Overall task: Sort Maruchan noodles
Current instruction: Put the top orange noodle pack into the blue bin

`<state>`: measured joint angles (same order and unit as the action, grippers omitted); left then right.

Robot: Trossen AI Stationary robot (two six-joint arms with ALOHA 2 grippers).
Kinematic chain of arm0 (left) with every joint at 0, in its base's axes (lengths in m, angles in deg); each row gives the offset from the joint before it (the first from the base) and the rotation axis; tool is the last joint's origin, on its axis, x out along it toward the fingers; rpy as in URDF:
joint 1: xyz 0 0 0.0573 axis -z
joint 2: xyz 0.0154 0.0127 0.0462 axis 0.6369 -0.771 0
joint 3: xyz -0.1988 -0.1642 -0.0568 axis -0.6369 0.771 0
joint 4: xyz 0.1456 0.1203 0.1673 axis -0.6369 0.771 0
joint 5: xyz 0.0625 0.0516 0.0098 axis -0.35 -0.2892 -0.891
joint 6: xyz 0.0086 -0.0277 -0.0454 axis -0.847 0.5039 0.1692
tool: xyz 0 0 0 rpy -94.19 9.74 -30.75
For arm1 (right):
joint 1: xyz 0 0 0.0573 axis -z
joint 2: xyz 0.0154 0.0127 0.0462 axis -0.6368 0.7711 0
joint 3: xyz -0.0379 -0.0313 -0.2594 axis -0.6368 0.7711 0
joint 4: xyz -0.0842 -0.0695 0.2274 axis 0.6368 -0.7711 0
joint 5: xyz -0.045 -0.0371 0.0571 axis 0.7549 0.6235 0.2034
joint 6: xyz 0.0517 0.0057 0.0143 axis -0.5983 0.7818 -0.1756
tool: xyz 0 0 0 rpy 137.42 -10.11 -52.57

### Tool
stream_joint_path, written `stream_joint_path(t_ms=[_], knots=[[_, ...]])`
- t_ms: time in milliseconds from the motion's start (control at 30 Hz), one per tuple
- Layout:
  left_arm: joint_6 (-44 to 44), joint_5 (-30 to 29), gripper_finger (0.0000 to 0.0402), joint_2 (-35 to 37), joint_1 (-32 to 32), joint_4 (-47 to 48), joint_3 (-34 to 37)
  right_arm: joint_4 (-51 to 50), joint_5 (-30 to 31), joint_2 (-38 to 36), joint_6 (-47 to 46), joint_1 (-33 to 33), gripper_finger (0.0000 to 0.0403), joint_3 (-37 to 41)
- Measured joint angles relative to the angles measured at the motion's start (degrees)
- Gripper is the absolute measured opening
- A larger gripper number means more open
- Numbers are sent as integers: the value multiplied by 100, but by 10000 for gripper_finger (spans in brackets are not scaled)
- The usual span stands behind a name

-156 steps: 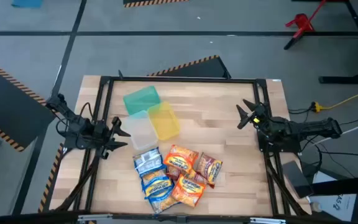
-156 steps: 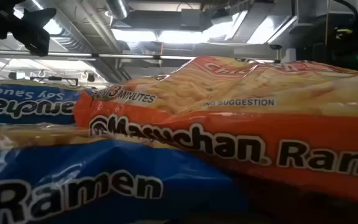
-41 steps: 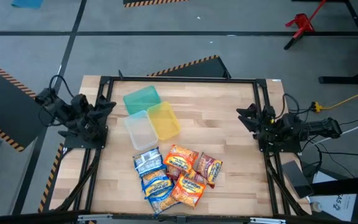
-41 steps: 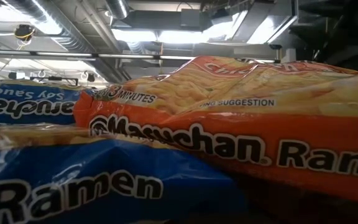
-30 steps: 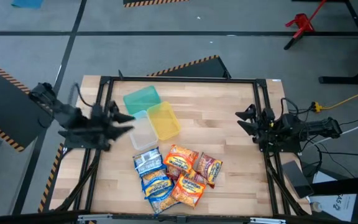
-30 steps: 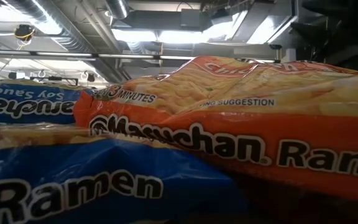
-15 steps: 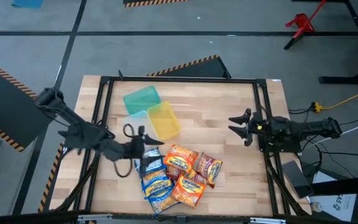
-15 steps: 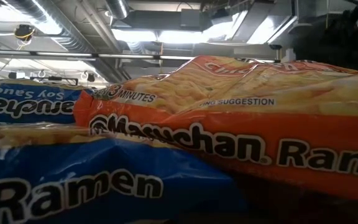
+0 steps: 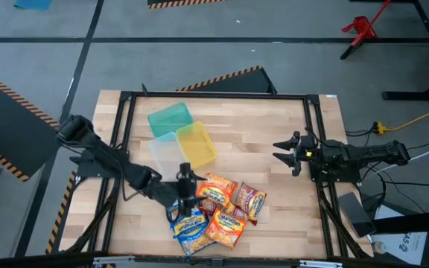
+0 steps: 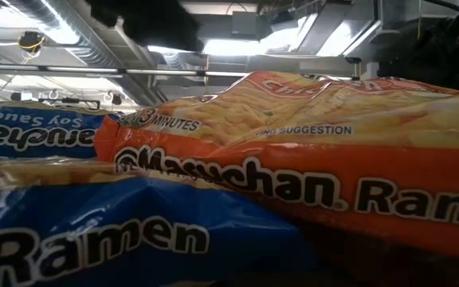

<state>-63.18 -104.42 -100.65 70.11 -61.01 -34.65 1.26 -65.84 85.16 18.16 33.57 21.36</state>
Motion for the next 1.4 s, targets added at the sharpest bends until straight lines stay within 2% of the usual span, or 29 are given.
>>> stream_joint_path(t_ms=[133,300,467,767,967,1133,1400], knots=[[-411,5,288,-356,69,569,-198,-10,-45,0,-22,0,207,0],[-511,-2,287,-800,76,1524,-598,-15,-99,0,-28,0,207,0],[-919,3,287,-1184,76,1885,-950,-17,-99,0,-33,0,207,0],[-892,-45,287,-1474,69,2553,-1017,-20,-99,0,-37,0,207,0],[-930,-804,287,-1472,37,2502,-1013,-20,-95,0,-37,0,207,0],[-927,-506,287,-1470,-29,2489,-1013,-20,-92,0,-37,0,207,0],[-932,-548,287,-1470,-196,2240,-1011,-20,-88,0,-39,0,207,0]])
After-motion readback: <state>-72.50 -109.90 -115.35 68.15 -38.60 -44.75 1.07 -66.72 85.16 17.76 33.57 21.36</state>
